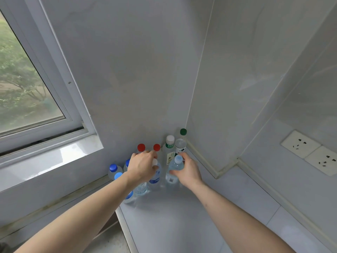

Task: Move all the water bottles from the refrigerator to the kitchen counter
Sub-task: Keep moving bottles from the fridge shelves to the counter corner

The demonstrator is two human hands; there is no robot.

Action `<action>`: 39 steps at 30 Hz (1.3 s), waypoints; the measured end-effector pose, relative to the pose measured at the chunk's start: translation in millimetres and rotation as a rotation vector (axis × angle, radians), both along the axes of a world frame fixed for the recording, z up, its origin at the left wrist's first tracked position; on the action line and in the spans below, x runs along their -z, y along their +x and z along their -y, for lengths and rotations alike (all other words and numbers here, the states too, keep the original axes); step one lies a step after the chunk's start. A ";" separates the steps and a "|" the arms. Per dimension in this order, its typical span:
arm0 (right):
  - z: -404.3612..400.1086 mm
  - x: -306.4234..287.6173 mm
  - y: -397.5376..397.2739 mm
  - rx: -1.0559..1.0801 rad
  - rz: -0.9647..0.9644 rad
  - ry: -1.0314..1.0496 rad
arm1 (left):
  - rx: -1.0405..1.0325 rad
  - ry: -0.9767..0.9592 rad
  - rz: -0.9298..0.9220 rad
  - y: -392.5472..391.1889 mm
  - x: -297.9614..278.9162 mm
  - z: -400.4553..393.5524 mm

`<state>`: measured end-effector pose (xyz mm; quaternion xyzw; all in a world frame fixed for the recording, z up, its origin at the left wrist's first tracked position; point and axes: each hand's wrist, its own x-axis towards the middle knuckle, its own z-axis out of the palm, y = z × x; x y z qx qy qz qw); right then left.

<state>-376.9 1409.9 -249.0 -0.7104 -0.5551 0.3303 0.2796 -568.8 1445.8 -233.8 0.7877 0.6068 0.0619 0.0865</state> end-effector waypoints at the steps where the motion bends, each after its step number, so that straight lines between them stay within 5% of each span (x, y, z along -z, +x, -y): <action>1: -4.0 0.7 -3.6 -0.001 -0.001 -0.008 | 0.001 0.007 -0.002 -1.9 0.2 0.2; 23: -29.2 1.8 -25.0 -0.129 -0.005 -0.060 | -0.062 0.075 0.039 0.3 4.4 14.7; 39: 79.3 -30.4 11.1 -0.172 -0.022 -0.022 | 0.026 0.096 0.211 -22.2 -5.4 93.9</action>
